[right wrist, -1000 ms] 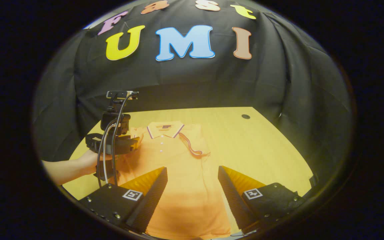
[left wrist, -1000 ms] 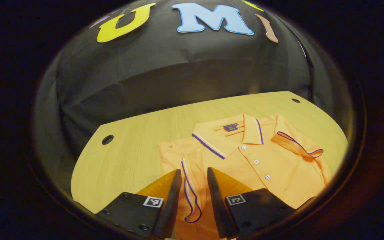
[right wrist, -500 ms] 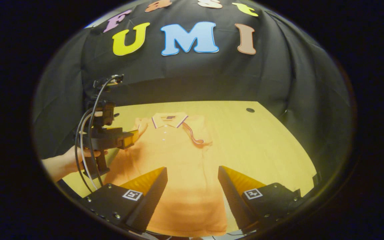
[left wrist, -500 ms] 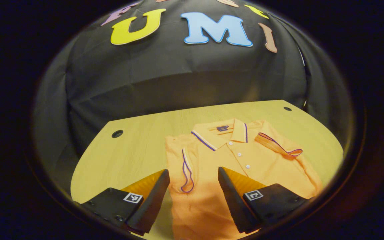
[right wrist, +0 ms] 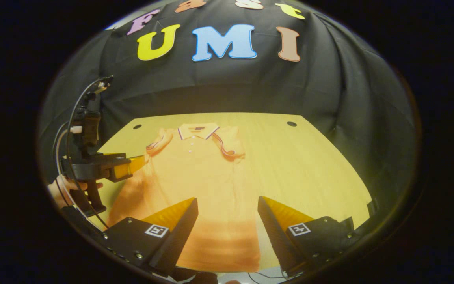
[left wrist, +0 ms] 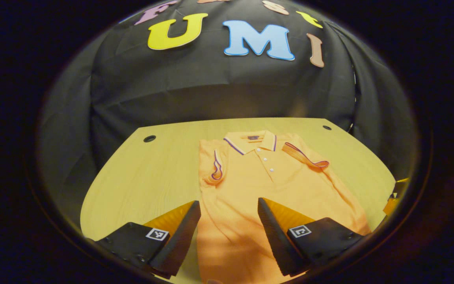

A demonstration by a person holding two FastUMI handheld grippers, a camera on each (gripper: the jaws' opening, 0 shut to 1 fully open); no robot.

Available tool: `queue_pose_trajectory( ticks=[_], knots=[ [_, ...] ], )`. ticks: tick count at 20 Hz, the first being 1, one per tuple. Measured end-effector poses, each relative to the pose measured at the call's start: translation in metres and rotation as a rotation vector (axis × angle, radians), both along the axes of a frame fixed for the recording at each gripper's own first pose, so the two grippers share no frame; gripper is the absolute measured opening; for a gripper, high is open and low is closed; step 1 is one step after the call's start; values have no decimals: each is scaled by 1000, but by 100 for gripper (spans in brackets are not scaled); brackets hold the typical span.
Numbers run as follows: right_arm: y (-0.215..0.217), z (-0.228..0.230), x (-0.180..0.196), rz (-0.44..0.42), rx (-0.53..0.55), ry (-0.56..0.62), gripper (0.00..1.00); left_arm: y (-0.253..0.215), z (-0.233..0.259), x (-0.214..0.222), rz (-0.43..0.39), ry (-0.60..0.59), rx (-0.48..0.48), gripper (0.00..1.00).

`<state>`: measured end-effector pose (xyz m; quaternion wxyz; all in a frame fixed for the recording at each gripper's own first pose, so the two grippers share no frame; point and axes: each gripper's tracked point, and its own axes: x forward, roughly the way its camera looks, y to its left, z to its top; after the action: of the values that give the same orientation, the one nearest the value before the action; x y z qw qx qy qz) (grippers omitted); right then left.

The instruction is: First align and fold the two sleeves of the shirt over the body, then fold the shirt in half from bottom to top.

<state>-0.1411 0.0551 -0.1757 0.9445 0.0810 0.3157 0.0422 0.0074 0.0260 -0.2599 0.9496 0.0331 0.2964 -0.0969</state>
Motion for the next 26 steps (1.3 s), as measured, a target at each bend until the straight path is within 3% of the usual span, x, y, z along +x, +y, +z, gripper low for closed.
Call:
queue_pose_trajectory(
  ticks=[9, 17, 23, 26],
  knots=[
    [-1, -42, -48, 39, -9, 86, 94, 36, -7, -101, 29, 71, -4, 97],
    [-4, -84, -82, 74, -15, 175, 94, 47, -32, -189, 7, 167, 2, 96],
    [-3, -98, -97, 55, 5, 233, 95, 39, -45, -230, -30, 190, 12, 96],
    [-2, -99, -101, 68, 3, 245, 95, 43, -58, -235, -4, 205, 6, 94]
  ],
)
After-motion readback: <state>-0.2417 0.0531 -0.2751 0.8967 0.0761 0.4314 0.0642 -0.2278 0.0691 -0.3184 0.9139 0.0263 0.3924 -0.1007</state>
